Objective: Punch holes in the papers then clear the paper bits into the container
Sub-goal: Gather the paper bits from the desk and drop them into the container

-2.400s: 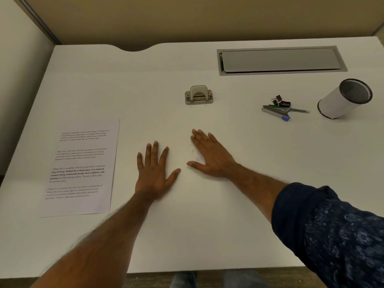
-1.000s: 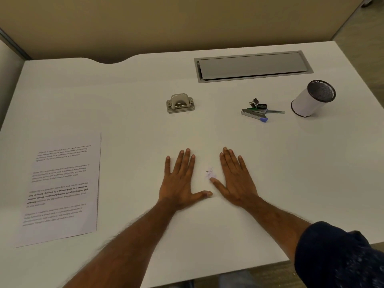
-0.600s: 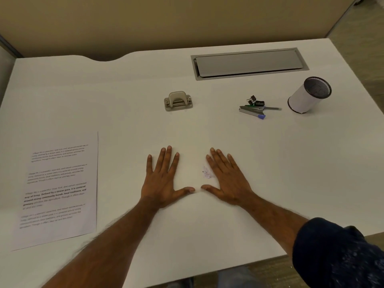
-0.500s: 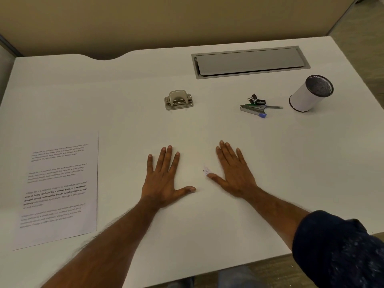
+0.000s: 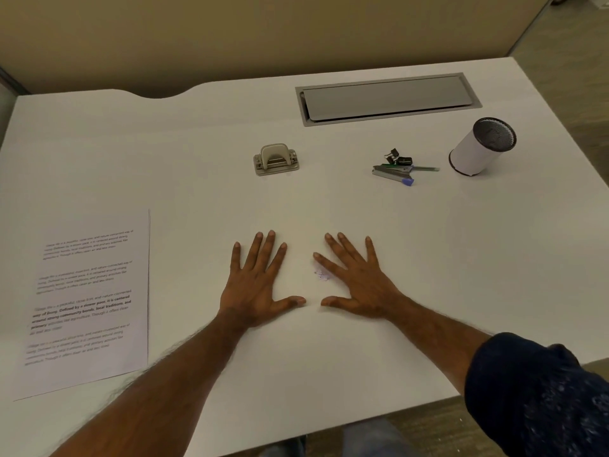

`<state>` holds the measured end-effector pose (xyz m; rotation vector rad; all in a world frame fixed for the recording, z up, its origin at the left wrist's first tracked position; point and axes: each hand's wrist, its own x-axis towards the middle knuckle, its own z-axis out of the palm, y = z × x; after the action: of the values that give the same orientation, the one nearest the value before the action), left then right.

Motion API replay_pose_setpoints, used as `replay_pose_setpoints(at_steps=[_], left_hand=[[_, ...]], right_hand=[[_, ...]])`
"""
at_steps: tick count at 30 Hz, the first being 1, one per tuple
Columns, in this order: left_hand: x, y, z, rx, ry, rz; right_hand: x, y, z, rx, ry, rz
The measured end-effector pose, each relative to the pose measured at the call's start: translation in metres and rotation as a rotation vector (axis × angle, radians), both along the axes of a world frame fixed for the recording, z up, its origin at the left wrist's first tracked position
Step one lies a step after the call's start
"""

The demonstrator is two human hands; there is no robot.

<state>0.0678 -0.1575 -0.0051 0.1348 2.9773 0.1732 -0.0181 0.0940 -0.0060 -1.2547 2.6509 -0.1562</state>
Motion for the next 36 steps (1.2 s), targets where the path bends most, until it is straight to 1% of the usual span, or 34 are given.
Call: replay_pose_setpoints(at_steps=[2,4,5,7,12,16,21,26,28,30,36], left_hand=[[-0.003,0.006,0.001,0.003,0.004,-0.027],[-0.005,0.016,0.002,0.008,0.010,-0.056],[-0.005,0.022,0.002,0.012,0.013,-0.065],[-0.006,0.033,0.001,0.027,0.017,-0.082],[-0.004,0.051,-0.004,0.050,0.021,-0.152],[-0.002,0.049,0.000,0.062,0.044,-0.145],[0.008,0.022,0.000,0.053,0.039,-0.049],[0.022,-0.002,-0.007,0.088,0.051,0.103],[0.026,-0.005,-0.011,0.104,0.061,0.116],[0.028,-0.005,-0.012,0.113,0.067,0.112],[0.028,-0.005,-0.011,0.114,0.061,0.113]], right_hand=[[0.003,0.009,0.004,-0.039,-0.003,-0.141],[0.008,0.021,0.004,-0.035,0.010,-0.288],[0.011,0.027,0.002,-0.026,0.011,-0.339],[0.020,0.036,-0.002,-0.011,-0.006,-0.375],[0.036,0.033,-0.012,0.033,0.022,-0.359],[0.038,0.028,-0.011,0.057,0.031,-0.370],[0.042,0.023,-0.008,0.068,0.009,-0.293],[0.051,-0.013,-0.010,0.032,-0.006,-0.238],[0.051,-0.022,-0.010,0.025,-0.013,-0.235],[0.050,-0.023,-0.011,-0.005,-0.023,-0.233],[0.038,-0.019,-0.002,-0.199,-0.125,-0.185]])
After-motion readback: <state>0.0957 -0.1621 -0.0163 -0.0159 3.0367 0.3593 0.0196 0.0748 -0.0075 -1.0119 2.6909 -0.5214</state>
